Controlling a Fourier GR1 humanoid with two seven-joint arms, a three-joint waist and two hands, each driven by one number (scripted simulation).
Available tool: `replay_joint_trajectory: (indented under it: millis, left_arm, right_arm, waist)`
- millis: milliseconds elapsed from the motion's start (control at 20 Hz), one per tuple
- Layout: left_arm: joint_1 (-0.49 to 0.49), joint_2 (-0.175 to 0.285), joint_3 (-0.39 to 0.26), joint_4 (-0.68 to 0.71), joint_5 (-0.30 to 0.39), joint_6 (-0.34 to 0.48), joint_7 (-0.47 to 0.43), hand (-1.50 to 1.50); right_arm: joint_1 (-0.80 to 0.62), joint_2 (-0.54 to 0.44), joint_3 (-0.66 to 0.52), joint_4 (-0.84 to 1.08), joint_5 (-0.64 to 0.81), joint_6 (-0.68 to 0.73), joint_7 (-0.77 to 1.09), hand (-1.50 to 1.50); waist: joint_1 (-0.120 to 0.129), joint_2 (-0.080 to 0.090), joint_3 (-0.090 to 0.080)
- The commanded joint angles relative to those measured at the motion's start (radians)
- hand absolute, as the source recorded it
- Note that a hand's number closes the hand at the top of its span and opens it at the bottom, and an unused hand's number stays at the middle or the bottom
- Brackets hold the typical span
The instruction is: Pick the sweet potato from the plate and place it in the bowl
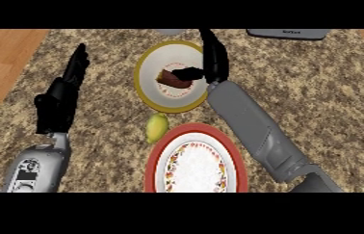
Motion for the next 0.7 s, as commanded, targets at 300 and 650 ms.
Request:
replay_joint_trajectory:
  millis: [300,650]
  left_arm:
    - [0.028,0.065,0.098,0.023,0.053,-0.050,-0.015,0.00]
    - [0.039,0.028,0.082,0.022,0.002,-0.001,-0.003,0.00]
  right_arm:
    - [0.050,-0.032,-0.213,0.029,-0.157,0.217,-0.272,-1.50]
    - [0.316,-0.085,-0.171,-0.186,-0.163,0.417,-0.349,-1.50]
  waist:
    - [-0.060,-0.023,-0.002]
    - [-0.092,-0.035,-0.002]
